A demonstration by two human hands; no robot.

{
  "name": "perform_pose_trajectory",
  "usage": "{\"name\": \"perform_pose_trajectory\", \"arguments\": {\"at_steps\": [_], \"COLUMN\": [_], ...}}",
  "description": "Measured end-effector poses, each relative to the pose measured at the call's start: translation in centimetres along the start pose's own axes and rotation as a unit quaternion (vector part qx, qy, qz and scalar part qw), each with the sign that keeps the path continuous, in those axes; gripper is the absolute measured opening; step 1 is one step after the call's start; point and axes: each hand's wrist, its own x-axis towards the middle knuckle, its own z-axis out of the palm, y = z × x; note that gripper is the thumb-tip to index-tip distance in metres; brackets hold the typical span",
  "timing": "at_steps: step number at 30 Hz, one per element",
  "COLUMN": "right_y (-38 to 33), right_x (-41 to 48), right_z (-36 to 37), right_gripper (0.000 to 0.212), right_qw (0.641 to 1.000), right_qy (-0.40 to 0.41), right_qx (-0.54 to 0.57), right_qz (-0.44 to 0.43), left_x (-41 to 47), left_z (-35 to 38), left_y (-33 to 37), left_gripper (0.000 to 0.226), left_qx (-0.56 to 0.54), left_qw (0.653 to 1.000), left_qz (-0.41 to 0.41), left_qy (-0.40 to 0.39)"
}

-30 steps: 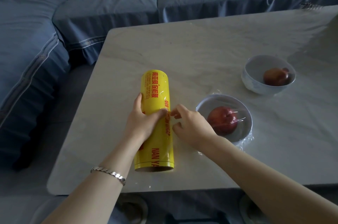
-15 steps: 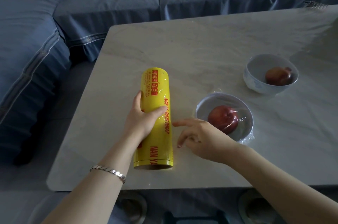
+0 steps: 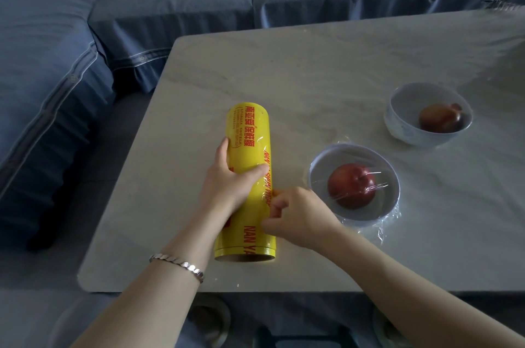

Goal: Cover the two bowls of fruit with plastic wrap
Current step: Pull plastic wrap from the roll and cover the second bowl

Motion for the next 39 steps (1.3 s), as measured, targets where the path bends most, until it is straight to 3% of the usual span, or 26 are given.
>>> {"name": "perform_pose_trajectory", "arguments": {"at_steps": [6,10,16,21,25,27,28,30,33,36,39], "right_y": [0.9,2.5,2.8,3.0,3.6,4.3,4.5,4.4,3.7,2.9,2.4], "right_x": [-0.1,0.2,-0.2,-0.8,-1.5,-2.2,-2.6,-3.0,-3.5,-4.0,-4.2], "right_z": [1.3,2.3,2.1,0.7,-0.7,-1.0,-1.1,-1.1,-1.4,-1.4,-2.7], "right_gripper": [0.039,0.041,0.051,0.051,0.028,0.033,0.033,0.009,0.038,0.029,0.029], "right_qw": [0.997,0.987,0.984,0.991,0.985,0.975,0.971,0.970,0.970,0.944,0.915], "right_qy": [0.059,0.130,0.124,0.033,-0.050,-0.090,-0.083,-0.040,0.000,0.087,0.133], "right_qx": [0.046,0.060,0.068,0.015,-0.061,-0.103,-0.114,-0.126,-0.171,-0.237,-0.289], "right_qz": [-0.006,-0.077,-0.109,-0.129,-0.153,-0.176,-0.192,-0.203,-0.174,-0.212,-0.247], "left_x": [-0.2,-0.1,0.1,0.1,0.2,0.3,0.3,0.2,0.2,0.3,0.2], "left_z": [0.2,-0.1,-0.5,-0.3,-0.6,-0.9,-1.1,-1.1,-1.1,-1.3,-2.0], "left_y": [0.3,-0.2,-0.6,-0.5,-0.5,-0.7,-0.8,-0.8,-0.6,-0.7,-0.8], "left_gripper": [0.093,0.095,0.094,0.094,0.092,0.089,0.088,0.088,0.084,0.064,0.061], "left_qx": [0.018,0.005,-0.031,-0.026,-0.038,-0.052,-0.060,-0.063,-0.044,-0.053,-0.095], "left_qw": [1.000,1.000,0.999,1.000,0.999,0.998,0.998,0.998,0.998,0.994,0.990], "left_qz": [-0.001,-0.005,-0.008,-0.005,-0.005,-0.012,-0.014,-0.018,-0.048,-0.085,-0.090], "left_qy": [0.000,-0.004,-0.006,-0.014,-0.016,-0.022,-0.024,-0.026,-0.024,-0.035,-0.043]}}
